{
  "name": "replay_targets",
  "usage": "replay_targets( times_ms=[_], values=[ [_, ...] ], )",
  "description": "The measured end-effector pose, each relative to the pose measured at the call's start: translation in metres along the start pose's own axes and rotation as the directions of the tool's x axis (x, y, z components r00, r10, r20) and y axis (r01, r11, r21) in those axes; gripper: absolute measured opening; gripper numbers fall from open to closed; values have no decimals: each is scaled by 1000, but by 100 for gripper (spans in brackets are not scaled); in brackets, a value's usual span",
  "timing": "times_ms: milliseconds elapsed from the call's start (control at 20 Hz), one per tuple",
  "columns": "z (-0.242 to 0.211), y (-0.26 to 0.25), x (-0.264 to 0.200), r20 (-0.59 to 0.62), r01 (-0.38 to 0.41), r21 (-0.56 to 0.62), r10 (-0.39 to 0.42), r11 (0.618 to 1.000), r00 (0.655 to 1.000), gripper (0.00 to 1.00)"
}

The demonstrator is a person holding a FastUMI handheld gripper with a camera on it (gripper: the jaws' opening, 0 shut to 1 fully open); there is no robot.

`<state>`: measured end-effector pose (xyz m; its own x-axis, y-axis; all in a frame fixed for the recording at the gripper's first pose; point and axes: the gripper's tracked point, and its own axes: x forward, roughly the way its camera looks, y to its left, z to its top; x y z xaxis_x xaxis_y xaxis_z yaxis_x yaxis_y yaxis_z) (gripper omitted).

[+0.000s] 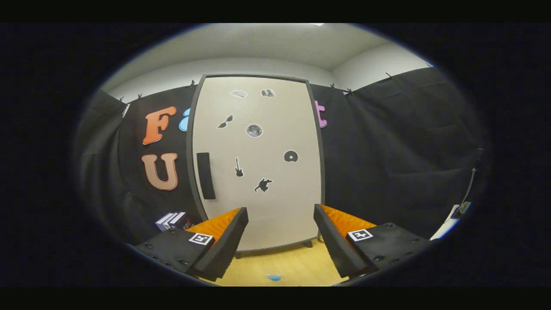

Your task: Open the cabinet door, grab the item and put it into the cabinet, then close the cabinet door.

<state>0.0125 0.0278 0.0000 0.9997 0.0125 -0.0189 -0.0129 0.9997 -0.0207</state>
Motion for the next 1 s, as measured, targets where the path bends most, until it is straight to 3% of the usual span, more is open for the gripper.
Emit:
replay_targets(
  times_ms=[600, 1000],
  values=[
    [23, 114, 74, -5, -206, -47, 206, 977, 979, 98],
    [10, 156, 138, -102, -253, -48, 247, 966, 964, 96]
  ],
)
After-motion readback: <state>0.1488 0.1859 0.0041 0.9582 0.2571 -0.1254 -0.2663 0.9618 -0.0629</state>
